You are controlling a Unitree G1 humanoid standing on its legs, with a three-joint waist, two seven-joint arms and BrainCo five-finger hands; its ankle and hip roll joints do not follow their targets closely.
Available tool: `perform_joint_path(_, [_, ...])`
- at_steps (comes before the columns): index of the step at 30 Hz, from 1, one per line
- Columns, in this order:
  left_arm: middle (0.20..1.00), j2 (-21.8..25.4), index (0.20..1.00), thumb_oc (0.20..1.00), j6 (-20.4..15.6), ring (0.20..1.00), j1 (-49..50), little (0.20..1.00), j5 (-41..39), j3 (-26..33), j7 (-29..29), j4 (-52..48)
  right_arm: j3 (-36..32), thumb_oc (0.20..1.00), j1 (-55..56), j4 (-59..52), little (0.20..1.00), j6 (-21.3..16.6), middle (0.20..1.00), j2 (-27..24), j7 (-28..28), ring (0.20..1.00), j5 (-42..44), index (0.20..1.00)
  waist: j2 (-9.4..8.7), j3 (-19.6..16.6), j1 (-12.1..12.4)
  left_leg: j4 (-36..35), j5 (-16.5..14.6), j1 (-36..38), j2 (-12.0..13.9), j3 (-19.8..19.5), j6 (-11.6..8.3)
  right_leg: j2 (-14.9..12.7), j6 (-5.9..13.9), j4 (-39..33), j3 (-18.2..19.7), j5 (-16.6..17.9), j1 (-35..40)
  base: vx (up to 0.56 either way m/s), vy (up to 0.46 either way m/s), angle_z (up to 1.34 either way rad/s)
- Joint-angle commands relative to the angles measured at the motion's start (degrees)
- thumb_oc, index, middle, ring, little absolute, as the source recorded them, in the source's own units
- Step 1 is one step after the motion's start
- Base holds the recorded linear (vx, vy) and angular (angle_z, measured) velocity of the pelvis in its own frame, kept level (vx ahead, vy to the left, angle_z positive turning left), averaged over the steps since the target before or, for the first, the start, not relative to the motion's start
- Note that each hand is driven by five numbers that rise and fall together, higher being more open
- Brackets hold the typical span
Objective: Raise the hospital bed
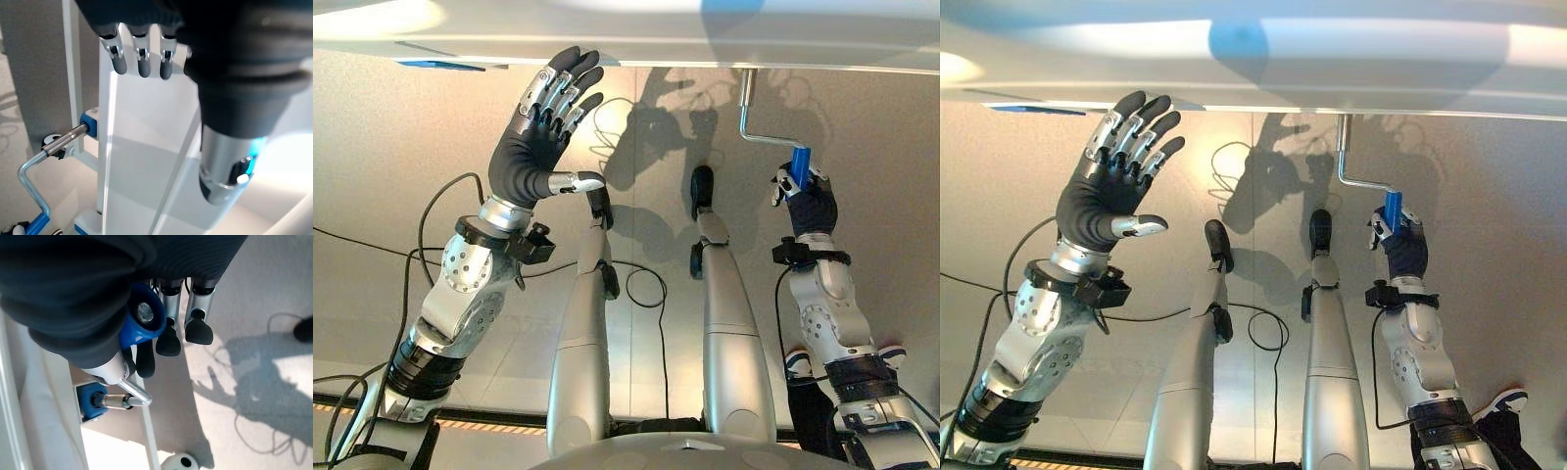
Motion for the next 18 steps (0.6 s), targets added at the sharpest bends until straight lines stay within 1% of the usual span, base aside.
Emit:
perform_joint_path(1, [1.0,2.28,1.0,1.0,-3.08,1.0,1.61,1.0,-0.8,2.15,-2.61,-5.28,-0.6,0.2,-2.83,-12.73,0.2,-7.44,0.2,-4.64,9.26,0.2,6.02,0.2,-2.66,-1.17,-0.36,9.17,-8.77,1.16,0.02,0.73,0.08,1.9,3.65,-7.08,-1.61,4.97,4.38,0.0,0.0,0.0])
perform_joint_path(3, [1.0,2.83,1.0,1.0,-3.18,1.0,1.51,1.0,-0.7,1.63,-3.07,-5.23,3.33,0.2,-3.94,-14.31,0.2,-5.99,0.2,-5.76,11.8,0.2,7.75,0.2,-2.72,-1.17,0.01,9.13,-8.62,1.16,0.11,0.64,0.05,1.84,3.63,-7.04,-1.73,5.09,4.44,0.0,0.0,0.0])
perform_joint_path(4, [1.0,2.84,1.0,1.0,-3.23,1.0,1.49,1.0,-0.65,1.19,-3.31,-5.01,6.31,0.2,-5.23,-14.47,0.2,-4.91,0.2,-6.08,14.06,0.2,9.56,0.2,-2.69,-1.17,0.26,9.15,-8.54,1.13,0.13,0.69,0.08,1.86,3.65,-7.02,-1.7,5.25,4.41,0.0,0.0,0.0])
perform_joint_path(6, [1.0,3.02,1.0,1.0,-3.26,1.0,1.36,1.0,-0.39,0.62,-3.62,-4.67,10.73,0.2,-7.17,-15.01,0.2,-3.3,0.2,-7.02,15.84,0.2,10.04,0.2,-2.74,-1.17,0.66,9.06,-8.44,1.2,0.18,0.63,0.11,1.84,3.63,-6.98,-1.84,5.31,4.49,0.0,0.0,0.0])
perform_joint_path(8, [1.0,2.58,1.0,1.0,-3.35,1.0,0.79,1.0,-0.98,-0.25,-3.95,-4.14,14.87,0.2,-10.0,-14.27,0.2,-2.04,0.2,-6.92,17.83,0.2,11.8,0.2,-2.58,-1.17,1.02,9.07,-8.33,1.19,0.16,0.58,0.11,1.77,3.58,-6.96,-1.95,5.38,4.54,0.0,0.0,0.0])
perform_joint_path(10, [1.0,2.4,1.0,1.0,-3.55,1.0,-0.22,1.0,-0.57,-1.15,-3.78,-3.52,18.81,0.2,-12.92,-13.76,0.2,-1.28,0.2,-6.68,18.69,0.2,11.54,0.2,-2.37,-1.17,1.43,9.01,-8.2,1.24,0.14,0.47,0.07,1.68,3.55,-7.02,-2.12,5.38,4.68,0.0,0.0,0.0])
perform_joint_path(12, [1.0,2.04,1.0,1.0,-3.8,1.0,-0.53,1.0,-0.45,-1.59,-3.64,-3.37,21.2,0.2,-14.76,-13.63,0.2,-0.88,0.2,-6.09,19.55,0.2,11.95,0.2,-2.16,-1.17,1.75,8.91,-8.14,1.29,0.18,0.5,0.03,1.58,3.52,-7.08,-2.26,5.42,4.81,0.0,0.0,0.0])
perform_joint_path(13, [1.0,2.05,1.0,1.0,-3.81,1.0,-0.52,1.0,-0.45,-1.57,-3.64,-3.37,21.22,0.2,-14.79,-13.6,0.2,-0.89,0.2,-6.08,19.56,0.2,11.96,0.2,-2.16,-1.17,1.73,8.91,-8.14,1.28,0.18,0.5,0.03,1.58,3.52,-7.09,-2.27,5.41,4.81,0.0,0.0,0.0])
perform_joint_path(14, [1.0,1.62,1.0,1.0,-3.92,1.0,-1.26,1.0,-0.26,-2.45,-3.67,-3.34,23.77,0.2,-17.16,-12.58,0.2,-0.49,0.2,-5.61,19.66,0.2,10.99,0.2,-1.87,-1.17,2.1,9.0,-8.1,1.23,0.14,0.39,0.01,1.56,3.47,-6.96,-2.34,5.37,4.78,0.0,0.0,0.0])
perform_joint_path(17, [1.0,1.24,1.0,1.0,-3.96,1.0,-2.13,1.0,-0.22,-3.39,-3.67,-3.02,25.67,0.2,-19.08,-11.98,0.2,-0.13,0.2,-5.07,19.67,0.2,10.22,0.2,-1.68,-1.17,2.29,9.13,-8.16,1.28,0.08,0.41,0.02,1.45,3.44,-6.75,-2.52,5.34,4.78,0.0,0.0,0.0])
perform_joint_path(18, [1.0,0.99,1.0,1.0,-4.13,1.0,-2.7,1.0,0.26,-3.92,-3.34,-2.88,27.34,0.2,-20.7,-11.36,0.2,0.14,0.2,-4.72,19.56,0.2,9.34,0.2,-1.5,-1.17,2.54,9.16,-8.19,1.37,0.01,0.42,-0.01,1.38,3.46,-6.83,-2.55,5.37,4.92,0.0,0.0,0.0])
